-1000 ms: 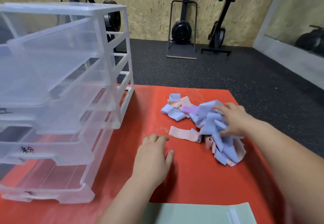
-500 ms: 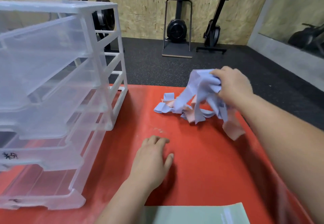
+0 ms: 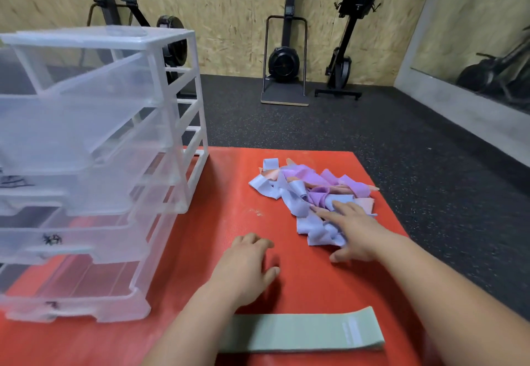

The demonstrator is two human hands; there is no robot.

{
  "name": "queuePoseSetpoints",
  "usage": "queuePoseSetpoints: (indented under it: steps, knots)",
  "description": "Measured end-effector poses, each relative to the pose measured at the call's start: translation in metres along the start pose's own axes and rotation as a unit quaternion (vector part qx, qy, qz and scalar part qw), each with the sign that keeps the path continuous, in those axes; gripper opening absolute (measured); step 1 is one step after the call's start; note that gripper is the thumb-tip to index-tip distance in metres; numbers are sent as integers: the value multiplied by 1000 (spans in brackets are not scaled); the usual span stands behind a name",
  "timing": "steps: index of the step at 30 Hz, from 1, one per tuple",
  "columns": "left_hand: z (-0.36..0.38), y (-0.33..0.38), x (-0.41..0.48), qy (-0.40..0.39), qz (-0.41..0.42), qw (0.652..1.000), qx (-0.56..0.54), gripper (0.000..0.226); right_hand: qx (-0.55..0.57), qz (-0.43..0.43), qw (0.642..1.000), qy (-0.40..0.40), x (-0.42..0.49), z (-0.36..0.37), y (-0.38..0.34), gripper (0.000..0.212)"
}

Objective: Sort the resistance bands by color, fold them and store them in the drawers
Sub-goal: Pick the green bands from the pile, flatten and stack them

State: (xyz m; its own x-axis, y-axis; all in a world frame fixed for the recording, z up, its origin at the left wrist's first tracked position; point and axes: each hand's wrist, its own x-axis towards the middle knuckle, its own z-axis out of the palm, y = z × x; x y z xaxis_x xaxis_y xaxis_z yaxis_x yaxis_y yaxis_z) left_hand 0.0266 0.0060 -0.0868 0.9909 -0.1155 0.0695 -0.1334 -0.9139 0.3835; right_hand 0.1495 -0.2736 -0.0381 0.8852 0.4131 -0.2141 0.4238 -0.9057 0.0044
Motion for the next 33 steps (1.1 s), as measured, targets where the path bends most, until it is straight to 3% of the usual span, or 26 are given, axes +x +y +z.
queuePoseSetpoints:
  steps: [5,10,17,22,27,30,33]
  knots:
    - [-15,-5,-24,-14,33,999,-21,67,83,-11,994,77,-40,-5,2,121]
    - [-23,-4,-61,-22,63,997,-39,72,149,-21,978,144,-84,13,-9,95]
    - [-17,4,-106,-60,101,992,35,85,224,29,961,157,-149,62,-37,51]
    - [-8,5,-128,-25,82,992,97,87,220,106,963,111,-166,80,-40,53]
    - [-2,7,-131,-6,55,990,127,58,224,128,965,54,-172,86,-42,59]
    - [-2,7,-130,-9,46,991,123,52,282,154,944,71,-168,86,-40,69]
    - [-3,7,-130,-12,43,993,108,52,376,187,902,99,-167,87,-41,69]
